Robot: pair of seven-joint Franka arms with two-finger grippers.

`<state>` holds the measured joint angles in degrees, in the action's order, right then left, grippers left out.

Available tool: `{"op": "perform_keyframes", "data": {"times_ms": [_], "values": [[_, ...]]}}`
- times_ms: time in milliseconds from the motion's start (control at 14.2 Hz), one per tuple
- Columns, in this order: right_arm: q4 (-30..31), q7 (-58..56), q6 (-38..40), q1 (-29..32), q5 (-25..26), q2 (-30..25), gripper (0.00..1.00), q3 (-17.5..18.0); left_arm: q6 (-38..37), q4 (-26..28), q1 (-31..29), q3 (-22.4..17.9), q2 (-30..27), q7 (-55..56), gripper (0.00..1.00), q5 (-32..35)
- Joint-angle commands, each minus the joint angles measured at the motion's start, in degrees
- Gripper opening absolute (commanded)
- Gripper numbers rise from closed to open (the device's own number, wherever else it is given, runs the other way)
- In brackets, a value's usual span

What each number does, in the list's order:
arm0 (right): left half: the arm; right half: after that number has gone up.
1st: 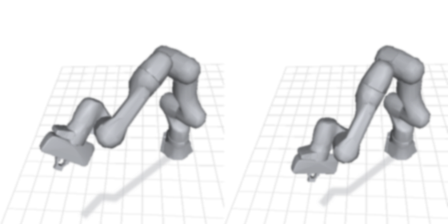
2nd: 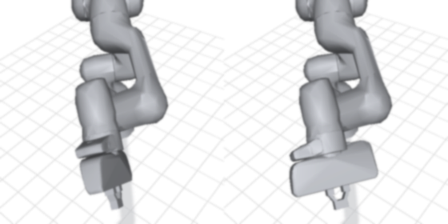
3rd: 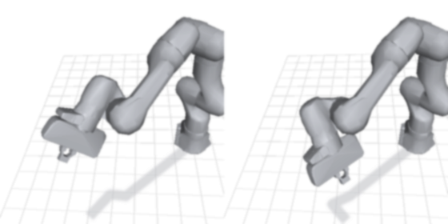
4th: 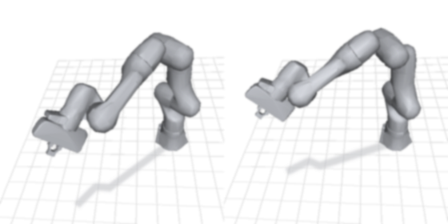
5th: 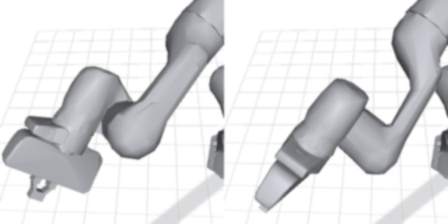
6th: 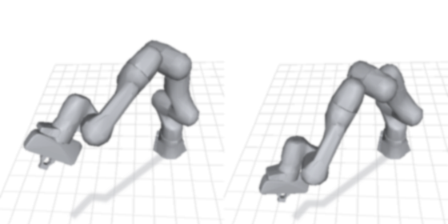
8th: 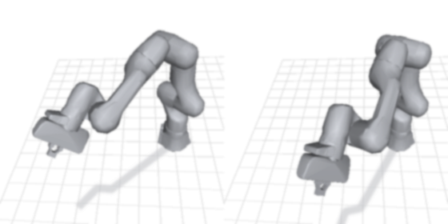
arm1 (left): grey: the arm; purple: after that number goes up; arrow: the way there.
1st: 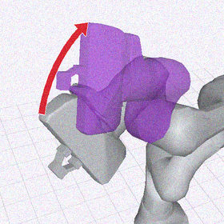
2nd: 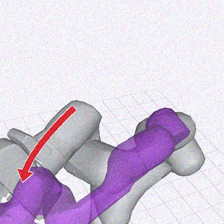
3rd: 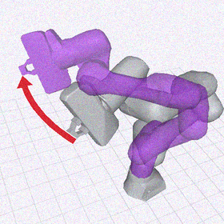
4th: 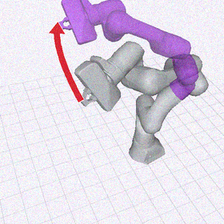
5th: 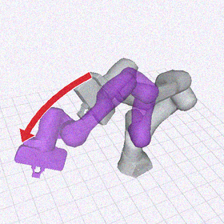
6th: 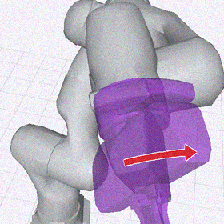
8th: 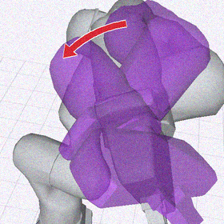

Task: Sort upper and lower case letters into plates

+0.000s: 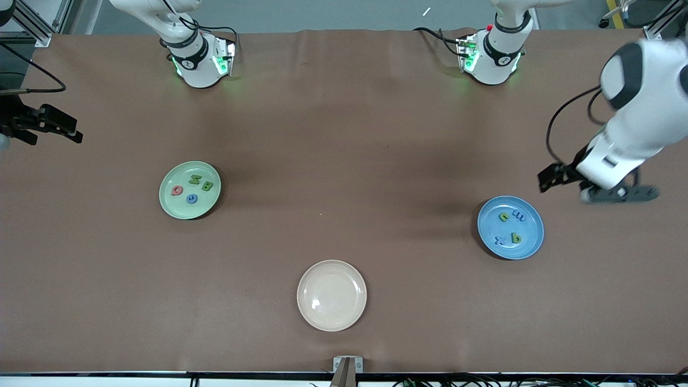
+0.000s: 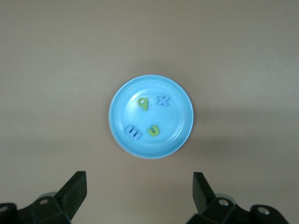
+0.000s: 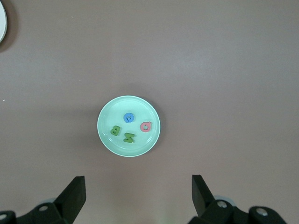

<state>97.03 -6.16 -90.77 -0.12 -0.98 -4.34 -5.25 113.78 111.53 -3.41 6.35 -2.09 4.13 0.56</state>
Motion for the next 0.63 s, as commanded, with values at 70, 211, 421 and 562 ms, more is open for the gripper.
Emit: {"op": "perform_keyframes", "data": {"times_ms": [70, 211, 421, 562], "values": [[1.4, 0.2, 0.1, -0.4, 0.7, -1.9, 1.0, 0.1, -12.9, -7.0, -1.1, -0.5, -3.6, -4.2, 1.0, -1.3], [1.4, 0.2, 0.1, -0.4, 0.8, -2.1, 1.0, 0.1, -17.3, -11.6, -2.5, -0.5, -3.3, -6.6, 1.0, -1.3], [1.3, 0.1, -0.2, -0.4, 0.9, -2.1, 1.0, 0.1, -17.5, -13.4, -2.5, -1.3, -3.1, -7.1, 1.0, -1.5], [1.3, 0.0, -0.2, -0.4, 1.1, -2.1, 1.0, 0.1, -17.4, -14.1, -2.6, -1.3, -2.4, -6.9, 1.0, -2.3]]}}
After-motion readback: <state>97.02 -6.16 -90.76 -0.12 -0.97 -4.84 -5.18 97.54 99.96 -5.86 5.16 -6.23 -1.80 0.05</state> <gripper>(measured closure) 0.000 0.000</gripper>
